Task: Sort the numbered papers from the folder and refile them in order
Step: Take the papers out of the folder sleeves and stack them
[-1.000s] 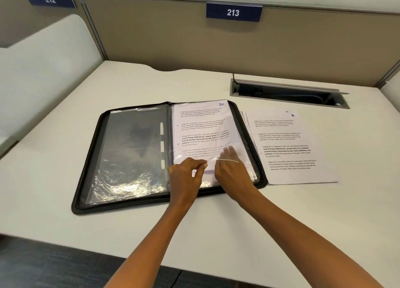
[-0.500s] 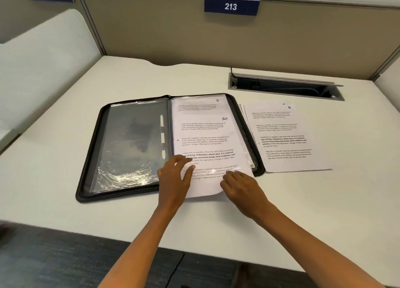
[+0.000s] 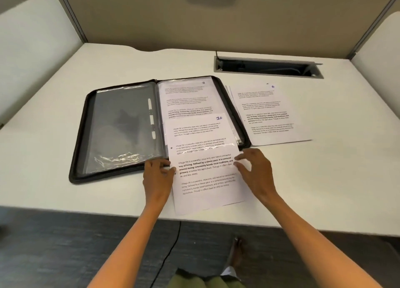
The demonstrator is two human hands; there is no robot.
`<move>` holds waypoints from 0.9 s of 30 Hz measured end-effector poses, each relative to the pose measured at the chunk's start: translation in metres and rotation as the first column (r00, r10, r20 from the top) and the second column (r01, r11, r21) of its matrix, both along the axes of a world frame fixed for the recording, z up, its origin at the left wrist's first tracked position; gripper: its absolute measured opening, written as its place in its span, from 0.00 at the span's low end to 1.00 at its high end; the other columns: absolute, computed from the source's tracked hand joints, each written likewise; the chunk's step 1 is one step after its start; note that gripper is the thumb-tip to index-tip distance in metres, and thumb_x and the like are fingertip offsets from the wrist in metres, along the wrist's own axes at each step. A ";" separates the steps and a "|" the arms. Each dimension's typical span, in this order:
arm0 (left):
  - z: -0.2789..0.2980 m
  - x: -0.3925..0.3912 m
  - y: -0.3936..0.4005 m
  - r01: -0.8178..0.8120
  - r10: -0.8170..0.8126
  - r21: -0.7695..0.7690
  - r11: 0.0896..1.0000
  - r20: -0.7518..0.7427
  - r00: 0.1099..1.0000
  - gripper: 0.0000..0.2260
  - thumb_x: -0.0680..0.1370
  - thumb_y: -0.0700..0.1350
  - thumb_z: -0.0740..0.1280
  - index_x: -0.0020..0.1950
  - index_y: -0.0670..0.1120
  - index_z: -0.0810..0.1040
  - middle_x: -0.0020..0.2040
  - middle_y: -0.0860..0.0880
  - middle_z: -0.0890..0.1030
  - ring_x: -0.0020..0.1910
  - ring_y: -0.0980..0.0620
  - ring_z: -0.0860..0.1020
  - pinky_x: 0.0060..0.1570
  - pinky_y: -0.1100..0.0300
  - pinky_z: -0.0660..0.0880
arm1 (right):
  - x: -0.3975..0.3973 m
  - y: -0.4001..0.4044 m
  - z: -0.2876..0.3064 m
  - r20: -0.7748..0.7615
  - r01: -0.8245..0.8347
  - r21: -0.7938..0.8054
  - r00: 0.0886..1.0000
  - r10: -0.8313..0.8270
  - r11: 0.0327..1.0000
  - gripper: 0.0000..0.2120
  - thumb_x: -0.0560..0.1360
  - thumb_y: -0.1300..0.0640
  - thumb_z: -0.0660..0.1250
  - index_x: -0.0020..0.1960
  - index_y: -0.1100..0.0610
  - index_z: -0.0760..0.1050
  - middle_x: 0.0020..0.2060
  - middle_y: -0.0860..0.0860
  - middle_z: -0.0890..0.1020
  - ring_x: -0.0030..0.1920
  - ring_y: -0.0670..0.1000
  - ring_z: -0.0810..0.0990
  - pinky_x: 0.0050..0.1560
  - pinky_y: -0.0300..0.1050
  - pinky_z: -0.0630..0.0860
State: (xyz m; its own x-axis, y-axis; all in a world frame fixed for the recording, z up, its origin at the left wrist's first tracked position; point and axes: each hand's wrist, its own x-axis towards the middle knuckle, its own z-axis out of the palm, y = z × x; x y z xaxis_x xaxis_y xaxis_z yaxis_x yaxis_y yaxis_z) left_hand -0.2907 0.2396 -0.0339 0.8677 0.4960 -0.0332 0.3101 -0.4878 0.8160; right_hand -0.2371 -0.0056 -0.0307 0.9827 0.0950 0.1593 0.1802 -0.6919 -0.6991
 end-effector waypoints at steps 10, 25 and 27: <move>0.000 -0.023 -0.007 0.037 -0.047 -0.150 0.988 -0.060 0.997 0.05 0.73 0.37 0.71 0.47 0.44 0.81 0.43 0.53 0.81 0.41 0.60 0.78 0.36 0.75 0.70 | 0.009 0.009 0.003 -0.281 0.334 0.205 0.921 -0.271 0.920 0.04 0.70 0.62 0.74 0.43 0.56 0.82 0.39 0.48 0.82 0.48 0.53 0.80 0.58 0.48 0.72; 0.002 -0.072 -0.065 0.181 -0.234 -0.312 0.933 -0.142 0.962 0.06 0.71 0.36 0.73 0.46 0.42 0.81 0.42 0.49 0.82 0.42 0.55 0.81 0.33 0.74 0.73 | -0.028 -0.067 0.032 -0.223 0.207 0.278 0.964 -0.146 0.938 0.08 0.70 0.66 0.72 0.44 0.54 0.85 0.34 0.37 0.83 0.38 0.32 0.79 0.42 0.22 0.69; 0.003 -0.074 -0.074 0.176 -0.232 -0.338 0.925 -0.134 0.963 0.06 0.70 0.37 0.73 0.45 0.43 0.81 0.42 0.49 0.83 0.41 0.56 0.81 0.35 0.73 0.74 | -0.030 -0.078 0.040 -0.211 0.201 0.280 0.967 -0.144 0.939 0.09 0.70 0.66 0.72 0.44 0.53 0.85 0.32 0.34 0.82 0.38 0.32 0.79 0.41 0.22 0.69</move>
